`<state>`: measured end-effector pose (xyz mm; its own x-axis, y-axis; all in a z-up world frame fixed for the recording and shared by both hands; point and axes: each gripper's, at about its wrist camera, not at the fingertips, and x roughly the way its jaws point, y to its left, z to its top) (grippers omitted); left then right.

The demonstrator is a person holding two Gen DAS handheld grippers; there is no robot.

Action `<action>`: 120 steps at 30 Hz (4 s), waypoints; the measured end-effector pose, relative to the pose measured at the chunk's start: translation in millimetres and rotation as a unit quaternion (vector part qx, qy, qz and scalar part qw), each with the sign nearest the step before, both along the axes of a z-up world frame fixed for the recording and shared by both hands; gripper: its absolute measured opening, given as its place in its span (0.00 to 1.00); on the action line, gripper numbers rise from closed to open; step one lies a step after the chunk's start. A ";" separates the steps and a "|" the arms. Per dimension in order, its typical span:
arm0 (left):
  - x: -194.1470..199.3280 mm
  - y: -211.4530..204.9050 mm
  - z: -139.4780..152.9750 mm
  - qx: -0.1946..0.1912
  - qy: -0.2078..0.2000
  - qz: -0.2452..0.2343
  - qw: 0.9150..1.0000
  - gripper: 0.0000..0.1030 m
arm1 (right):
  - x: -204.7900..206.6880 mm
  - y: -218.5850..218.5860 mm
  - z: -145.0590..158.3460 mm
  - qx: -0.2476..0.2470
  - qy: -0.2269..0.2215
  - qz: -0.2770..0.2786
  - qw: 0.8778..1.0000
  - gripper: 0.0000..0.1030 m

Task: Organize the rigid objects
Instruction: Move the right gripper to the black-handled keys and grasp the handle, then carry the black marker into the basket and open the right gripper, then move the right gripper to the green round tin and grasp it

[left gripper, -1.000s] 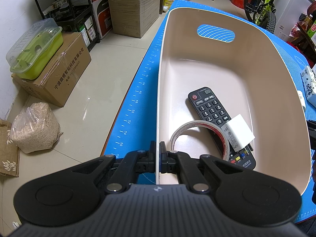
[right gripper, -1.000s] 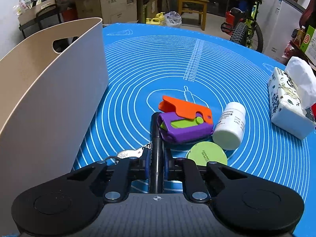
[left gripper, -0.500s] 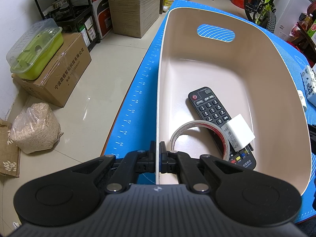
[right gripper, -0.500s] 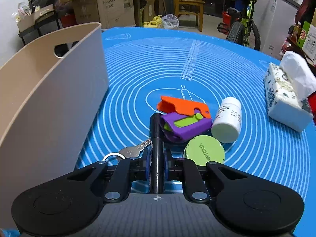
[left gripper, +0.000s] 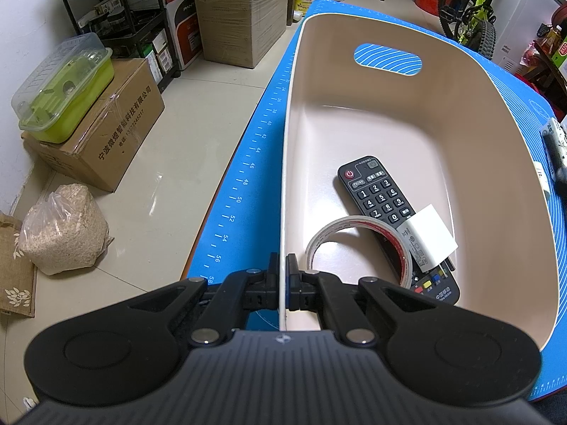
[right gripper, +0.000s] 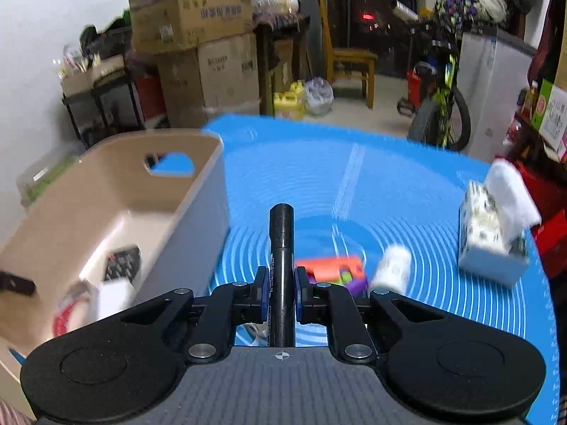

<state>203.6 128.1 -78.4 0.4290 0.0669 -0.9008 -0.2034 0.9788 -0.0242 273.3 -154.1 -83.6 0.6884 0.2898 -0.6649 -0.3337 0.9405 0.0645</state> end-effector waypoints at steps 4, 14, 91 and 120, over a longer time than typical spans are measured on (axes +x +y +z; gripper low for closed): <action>-0.1 -0.1 0.1 0.001 0.000 0.000 1.000 0.03 | -0.9 9.9 24.3 0.019 -0.025 0.010 0.999 0.23; -1.1 1.0 -0.2 0.002 0.000 0.001 1.000 0.03 | -2.2 71.0 50.3 0.051 -0.046 0.072 0.995 0.23; 2.6 -2.0 -2.3 0.001 0.000 0.002 1.000 0.03 | 38.5 -57.7 -91.6 -0.033 0.040 -0.045 0.998 0.91; 3.2 -2.5 -2.4 0.001 0.001 0.002 1.000 0.03 | 15.8 -30.9 -34.8 -0.020 -0.061 -0.032 0.997 0.53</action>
